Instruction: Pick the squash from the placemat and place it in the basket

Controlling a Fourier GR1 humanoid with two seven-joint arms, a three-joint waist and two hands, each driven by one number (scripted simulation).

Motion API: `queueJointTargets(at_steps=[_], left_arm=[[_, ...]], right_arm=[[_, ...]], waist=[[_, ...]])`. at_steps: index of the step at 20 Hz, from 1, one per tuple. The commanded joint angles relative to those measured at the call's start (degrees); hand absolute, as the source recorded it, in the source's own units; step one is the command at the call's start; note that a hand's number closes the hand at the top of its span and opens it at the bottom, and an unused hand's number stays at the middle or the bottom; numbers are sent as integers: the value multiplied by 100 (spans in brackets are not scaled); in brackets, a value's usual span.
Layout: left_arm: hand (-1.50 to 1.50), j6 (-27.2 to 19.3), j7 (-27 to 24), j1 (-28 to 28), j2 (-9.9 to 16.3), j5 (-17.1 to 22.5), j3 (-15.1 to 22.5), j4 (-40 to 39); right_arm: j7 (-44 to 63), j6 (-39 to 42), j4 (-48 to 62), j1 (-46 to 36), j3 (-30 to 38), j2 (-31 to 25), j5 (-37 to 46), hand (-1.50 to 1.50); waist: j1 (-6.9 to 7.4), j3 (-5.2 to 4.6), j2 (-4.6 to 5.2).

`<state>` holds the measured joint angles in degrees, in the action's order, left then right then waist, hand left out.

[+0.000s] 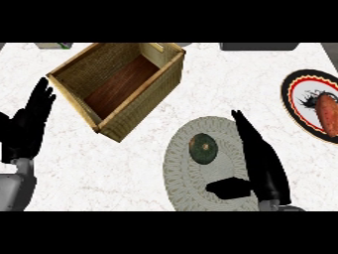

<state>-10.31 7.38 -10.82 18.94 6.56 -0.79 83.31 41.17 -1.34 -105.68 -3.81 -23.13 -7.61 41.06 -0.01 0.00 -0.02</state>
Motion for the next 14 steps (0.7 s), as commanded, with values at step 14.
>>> queueJointTargets(at_steps=[14], left_arm=[[0,330,303,123,-407,-457,-245,320]], right_arm=[[-907,-245,950,-374,508,554,351,-150]], waist=[[13,0,1]])
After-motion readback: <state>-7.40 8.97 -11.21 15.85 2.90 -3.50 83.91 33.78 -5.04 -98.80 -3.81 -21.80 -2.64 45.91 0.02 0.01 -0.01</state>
